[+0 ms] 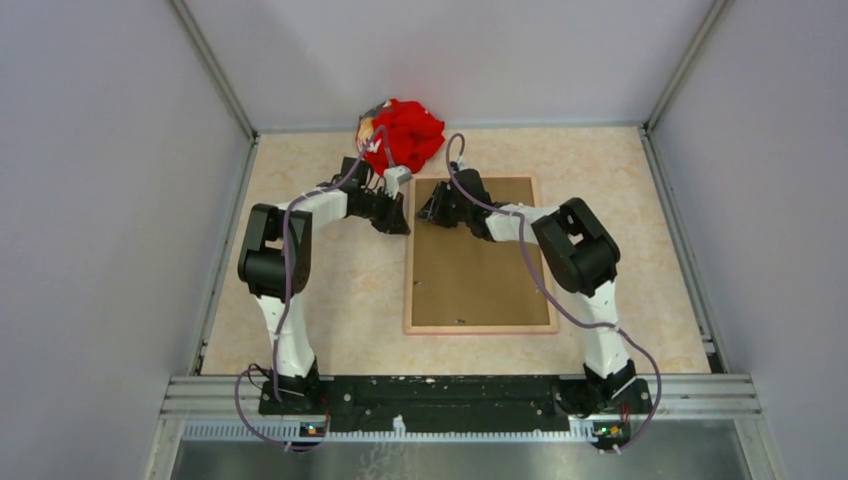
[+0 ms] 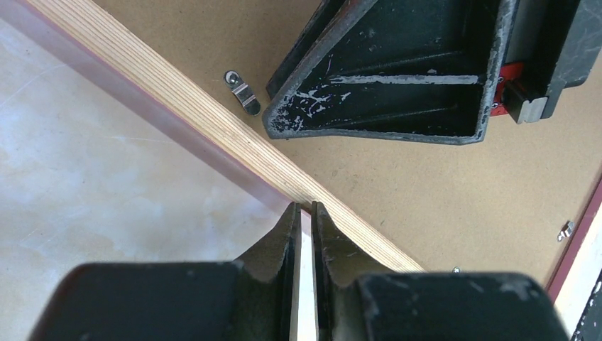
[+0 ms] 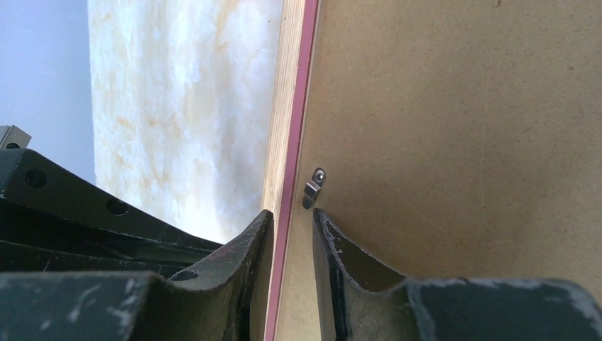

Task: Put the photo into the frame
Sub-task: Install the photo frame at the center of the board.

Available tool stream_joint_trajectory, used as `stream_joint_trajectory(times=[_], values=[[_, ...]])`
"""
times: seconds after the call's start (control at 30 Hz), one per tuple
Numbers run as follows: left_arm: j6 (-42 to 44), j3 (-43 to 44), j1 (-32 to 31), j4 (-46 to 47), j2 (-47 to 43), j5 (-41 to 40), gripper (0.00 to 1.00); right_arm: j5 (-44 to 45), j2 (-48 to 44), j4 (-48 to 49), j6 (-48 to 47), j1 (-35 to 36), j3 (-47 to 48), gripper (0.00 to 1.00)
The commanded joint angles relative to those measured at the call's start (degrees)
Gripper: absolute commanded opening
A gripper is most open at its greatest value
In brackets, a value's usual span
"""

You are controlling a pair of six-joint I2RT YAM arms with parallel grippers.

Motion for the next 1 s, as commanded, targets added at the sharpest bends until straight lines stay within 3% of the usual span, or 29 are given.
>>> stream_joint_trajectory(times=[0.0, 0.97], values=[[0.81, -1.62, -0.74, -0.69, -0.77, 0.21, 0.14, -0.58, 1.43, -1.01, 0.21, -0.21, 1.97, 0.27], [2.55, -2.25, -0.74, -1.75, -1.81, 1.2, 0.14, -3.4, 5.05, -0.65, 1.15, -0.85, 6.03, 0.24]])
